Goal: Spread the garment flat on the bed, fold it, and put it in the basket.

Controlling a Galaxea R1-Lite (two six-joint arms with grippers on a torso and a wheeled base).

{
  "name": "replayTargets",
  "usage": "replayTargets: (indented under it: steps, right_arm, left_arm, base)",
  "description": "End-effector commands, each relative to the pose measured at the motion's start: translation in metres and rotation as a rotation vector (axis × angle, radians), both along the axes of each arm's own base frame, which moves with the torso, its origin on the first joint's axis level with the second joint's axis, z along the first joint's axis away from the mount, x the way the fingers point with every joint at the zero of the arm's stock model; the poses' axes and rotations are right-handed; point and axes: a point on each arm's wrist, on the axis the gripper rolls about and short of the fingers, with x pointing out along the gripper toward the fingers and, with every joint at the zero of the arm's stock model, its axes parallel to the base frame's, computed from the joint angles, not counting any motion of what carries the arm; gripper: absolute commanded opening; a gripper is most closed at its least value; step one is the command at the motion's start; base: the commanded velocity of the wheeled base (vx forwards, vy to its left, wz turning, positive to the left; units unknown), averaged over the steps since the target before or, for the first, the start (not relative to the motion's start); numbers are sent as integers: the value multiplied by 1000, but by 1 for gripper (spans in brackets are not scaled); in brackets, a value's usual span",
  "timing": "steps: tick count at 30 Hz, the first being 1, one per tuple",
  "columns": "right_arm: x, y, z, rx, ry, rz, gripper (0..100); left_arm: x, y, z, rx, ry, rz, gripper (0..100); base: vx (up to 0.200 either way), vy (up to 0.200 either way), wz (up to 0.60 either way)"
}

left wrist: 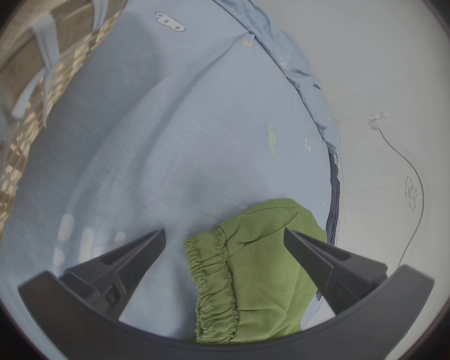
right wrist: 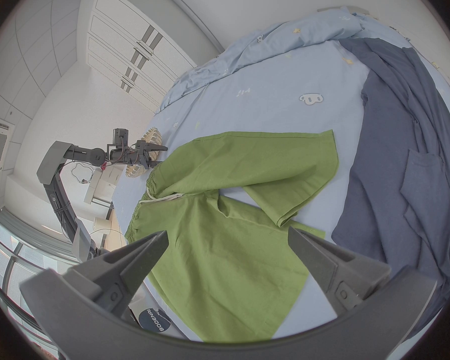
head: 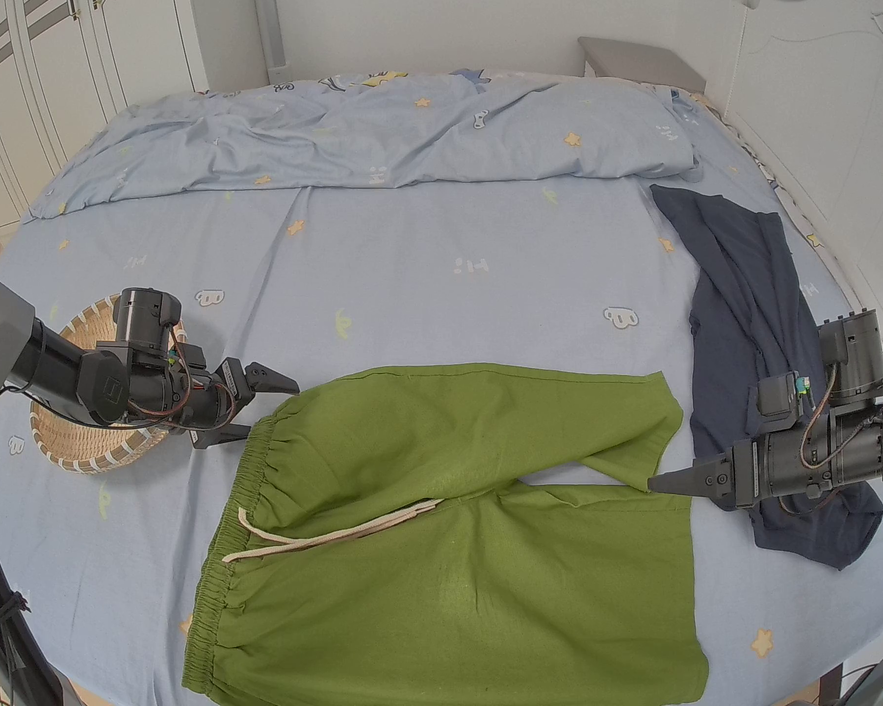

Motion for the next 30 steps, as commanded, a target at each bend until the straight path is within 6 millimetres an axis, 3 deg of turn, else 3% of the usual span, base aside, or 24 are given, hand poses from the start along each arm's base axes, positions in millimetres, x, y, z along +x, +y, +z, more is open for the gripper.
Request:
replayTargets:
  steps: [1,12,13,26,30]
  right_arm:
    - [0,1,-1,-1,6,3,100]
    - [1,1,-3,-3,10,3,100]
    - [1,1,-3,-3,12,3,100]
    - [1,1,-3,-3,12,3,100]
    - [2,1,-2,-2,7,2,100]
  left_arm:
    - [3,-1,-11,-1,29,-2,100]
    - [1,-3,-8,-17,26,-23,100]
    - [1,-3,-8,-17,26,-23,0]
    - [1,0,-7,-13,19,-18,0]
    - [0,1,2,-13,-8,-17,0]
  base:
    - [0,0,0]
    - [0,0,0]
    - [0,0,0]
    - [0,0,0]
    - [0,0,0]
